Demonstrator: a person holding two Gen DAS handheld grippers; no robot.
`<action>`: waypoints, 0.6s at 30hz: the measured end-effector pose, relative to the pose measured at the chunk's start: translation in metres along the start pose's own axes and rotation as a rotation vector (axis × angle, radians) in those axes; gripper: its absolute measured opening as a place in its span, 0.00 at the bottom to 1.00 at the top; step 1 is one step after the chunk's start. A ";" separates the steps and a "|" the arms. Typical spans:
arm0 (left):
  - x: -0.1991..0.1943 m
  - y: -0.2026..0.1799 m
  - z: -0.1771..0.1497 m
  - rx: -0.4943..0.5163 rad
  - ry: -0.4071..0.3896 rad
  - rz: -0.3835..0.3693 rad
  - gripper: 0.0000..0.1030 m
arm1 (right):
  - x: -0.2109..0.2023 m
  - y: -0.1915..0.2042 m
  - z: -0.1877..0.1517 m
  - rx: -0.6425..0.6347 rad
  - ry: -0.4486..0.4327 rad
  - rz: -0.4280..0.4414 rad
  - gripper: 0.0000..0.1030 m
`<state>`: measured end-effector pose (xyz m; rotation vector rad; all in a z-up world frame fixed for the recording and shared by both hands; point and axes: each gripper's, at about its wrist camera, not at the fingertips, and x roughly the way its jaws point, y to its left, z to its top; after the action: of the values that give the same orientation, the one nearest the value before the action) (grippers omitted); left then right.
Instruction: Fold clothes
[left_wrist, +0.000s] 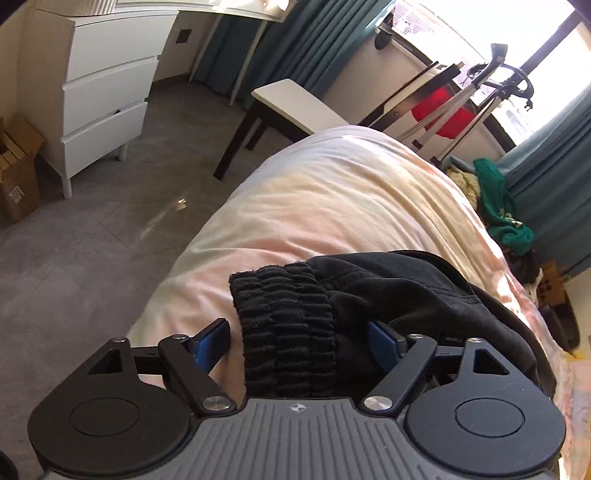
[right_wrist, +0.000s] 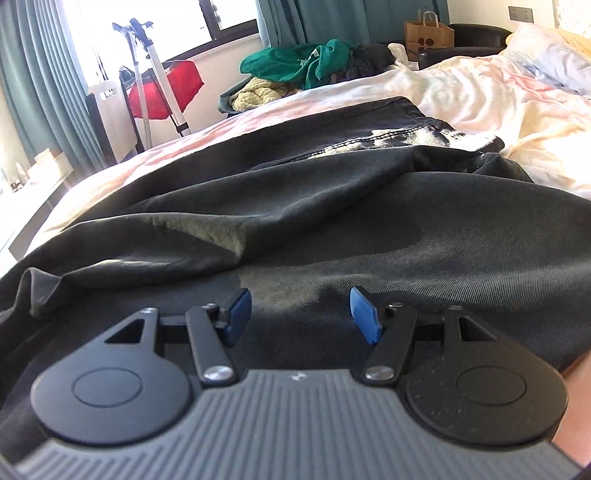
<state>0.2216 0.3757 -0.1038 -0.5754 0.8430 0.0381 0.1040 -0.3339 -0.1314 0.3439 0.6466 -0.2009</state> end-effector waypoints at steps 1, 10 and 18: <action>-0.001 -0.004 -0.001 0.022 -0.013 0.004 0.68 | 0.002 0.000 -0.001 0.002 -0.008 -0.019 0.59; -0.038 -0.076 0.010 0.260 -0.121 0.188 0.33 | 0.004 -0.003 -0.003 -0.007 -0.037 -0.092 0.58; -0.076 -0.152 0.066 0.293 -0.312 0.272 0.18 | -0.003 -0.011 -0.002 0.036 -0.039 -0.070 0.59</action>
<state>0.2549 0.2941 0.0554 -0.1694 0.6023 0.2428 0.0972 -0.3430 -0.1333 0.3512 0.6174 -0.2852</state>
